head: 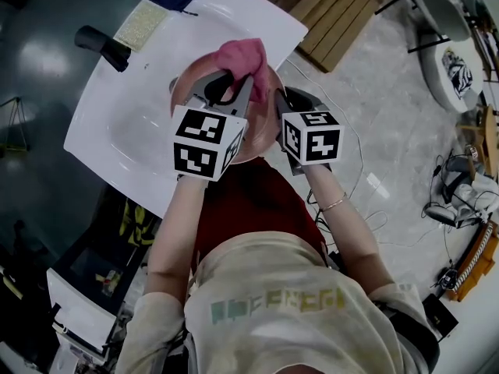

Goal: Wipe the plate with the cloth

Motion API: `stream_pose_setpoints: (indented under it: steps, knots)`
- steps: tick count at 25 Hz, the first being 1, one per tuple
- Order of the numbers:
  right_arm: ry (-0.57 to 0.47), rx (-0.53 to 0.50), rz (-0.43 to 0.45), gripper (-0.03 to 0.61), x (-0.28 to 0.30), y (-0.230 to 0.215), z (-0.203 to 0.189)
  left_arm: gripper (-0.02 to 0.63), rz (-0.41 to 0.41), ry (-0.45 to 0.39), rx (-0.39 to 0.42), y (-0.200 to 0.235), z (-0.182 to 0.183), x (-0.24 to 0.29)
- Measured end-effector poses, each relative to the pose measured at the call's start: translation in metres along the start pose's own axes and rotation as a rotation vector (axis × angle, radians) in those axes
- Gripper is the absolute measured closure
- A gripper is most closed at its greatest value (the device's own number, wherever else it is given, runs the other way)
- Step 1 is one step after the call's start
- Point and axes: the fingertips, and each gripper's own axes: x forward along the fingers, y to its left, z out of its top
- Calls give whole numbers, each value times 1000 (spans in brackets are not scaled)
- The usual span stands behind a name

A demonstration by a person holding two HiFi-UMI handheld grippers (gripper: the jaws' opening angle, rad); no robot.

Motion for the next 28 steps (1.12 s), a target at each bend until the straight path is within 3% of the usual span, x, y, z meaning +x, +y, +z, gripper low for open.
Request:
stream_pose_setpoints:
  steps: [6,12,28]
  knots:
    - [-14,-6,-24,517,2,-1,3,546,-50,153,48,-19,-22,34]
    - [-23,-25,-34,517,5,2,5,546,-27,248,65,-9,-47,52]
    - [-21,-71,-39,517,6,0,7,545,126,296,46,40,-58,30]
